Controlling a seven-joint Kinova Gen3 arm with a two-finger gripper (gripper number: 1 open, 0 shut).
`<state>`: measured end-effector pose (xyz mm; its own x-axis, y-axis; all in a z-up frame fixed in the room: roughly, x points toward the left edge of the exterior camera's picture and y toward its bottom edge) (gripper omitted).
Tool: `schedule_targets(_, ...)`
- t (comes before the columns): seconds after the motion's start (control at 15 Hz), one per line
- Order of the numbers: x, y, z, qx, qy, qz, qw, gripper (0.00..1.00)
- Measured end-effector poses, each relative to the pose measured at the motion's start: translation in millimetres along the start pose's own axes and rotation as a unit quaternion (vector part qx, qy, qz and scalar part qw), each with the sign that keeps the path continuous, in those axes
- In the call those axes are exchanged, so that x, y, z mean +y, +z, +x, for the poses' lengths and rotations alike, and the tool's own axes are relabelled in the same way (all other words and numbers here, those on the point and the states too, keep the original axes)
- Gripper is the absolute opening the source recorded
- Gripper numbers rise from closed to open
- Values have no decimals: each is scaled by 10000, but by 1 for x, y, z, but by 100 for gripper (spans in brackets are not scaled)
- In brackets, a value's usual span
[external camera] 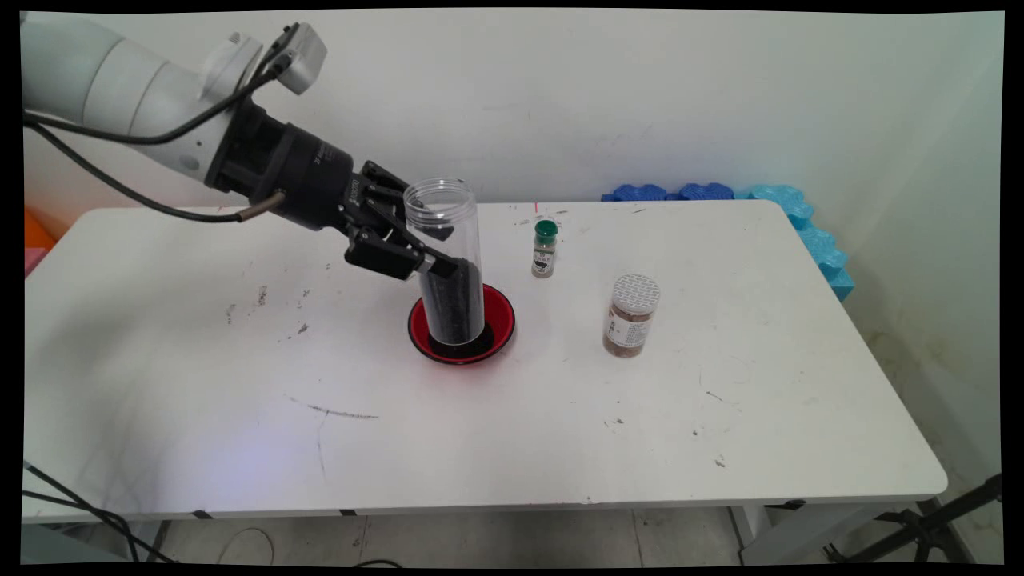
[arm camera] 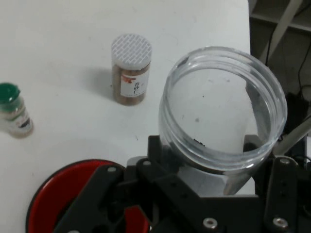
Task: Pour the black seasoning powder in the red bowl
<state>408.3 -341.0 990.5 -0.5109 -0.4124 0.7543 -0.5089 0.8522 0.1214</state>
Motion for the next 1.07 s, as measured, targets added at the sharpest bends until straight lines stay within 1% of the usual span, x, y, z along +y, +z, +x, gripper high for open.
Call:
schedule_targets(0.13, -2, 0, -2, -50, -236, 0, 9997, 0)
schedule_targets(0.33, -2, 1, -5, -117, -666, -89, 9977, 0)
schedule_targets(0.53, -3, 3, -8, -175, -1094, -176, 9937, 0)
schedule_targets(0.6, -3, 4, -9, -196, -1282, -207, 9913, 0)
schedule_targets(0.67, -4, 5, -10, -219, -1503, -233, 9881, 0)
schedule_targets(0.8, -6, 8, -14, -270, -1961, -263, 9799, 0)
schedule_targets(0.87, -8, 10, -16, -288, -2215, -285, 9743, 0)
schedule_targets(1.0, -10, 14, -19, -293, -2600, -318, 9646, 0)
schedule_targets(1.07, -11, 17, -20, -292, -2814, -345, 9585, 0)
